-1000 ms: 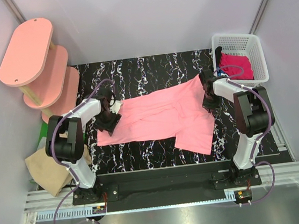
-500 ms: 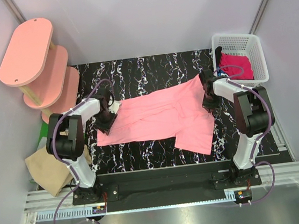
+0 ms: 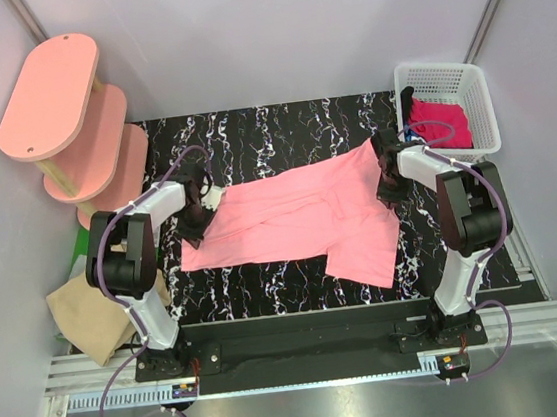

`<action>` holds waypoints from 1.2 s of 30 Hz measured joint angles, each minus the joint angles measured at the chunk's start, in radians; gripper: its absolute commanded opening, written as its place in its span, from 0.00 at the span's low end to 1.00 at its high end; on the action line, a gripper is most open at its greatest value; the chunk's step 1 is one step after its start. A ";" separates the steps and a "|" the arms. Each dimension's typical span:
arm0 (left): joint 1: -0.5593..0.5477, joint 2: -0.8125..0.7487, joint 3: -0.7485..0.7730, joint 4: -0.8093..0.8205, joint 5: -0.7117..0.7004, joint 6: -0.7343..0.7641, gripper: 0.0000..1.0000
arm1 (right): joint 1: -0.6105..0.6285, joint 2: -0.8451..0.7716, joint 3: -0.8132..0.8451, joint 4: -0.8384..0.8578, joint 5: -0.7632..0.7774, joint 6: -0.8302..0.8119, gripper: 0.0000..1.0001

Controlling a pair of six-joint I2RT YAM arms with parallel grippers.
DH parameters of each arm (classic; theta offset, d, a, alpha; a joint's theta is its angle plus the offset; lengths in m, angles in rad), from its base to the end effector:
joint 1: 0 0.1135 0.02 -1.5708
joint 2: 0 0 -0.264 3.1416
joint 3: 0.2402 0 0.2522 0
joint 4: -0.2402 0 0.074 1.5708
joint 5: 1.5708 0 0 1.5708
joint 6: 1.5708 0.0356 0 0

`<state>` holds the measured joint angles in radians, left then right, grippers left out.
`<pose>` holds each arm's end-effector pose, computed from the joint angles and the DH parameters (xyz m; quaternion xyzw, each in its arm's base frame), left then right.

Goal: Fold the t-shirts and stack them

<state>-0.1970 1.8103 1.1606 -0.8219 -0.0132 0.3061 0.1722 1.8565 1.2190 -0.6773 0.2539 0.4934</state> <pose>0.3186 -0.0631 0.1605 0.2483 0.9674 0.0093 0.0491 0.3507 0.0519 0.1643 0.1733 0.9686 -0.0773 0.1607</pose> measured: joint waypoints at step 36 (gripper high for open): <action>0.000 -0.037 0.043 -0.089 -0.015 0.026 0.35 | 0.000 -0.104 0.037 -0.028 -0.014 -0.011 0.00</action>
<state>-0.1967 1.7729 1.2041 -0.9108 -0.0284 0.3317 0.1722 1.7527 1.2560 -0.7055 0.2401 0.4824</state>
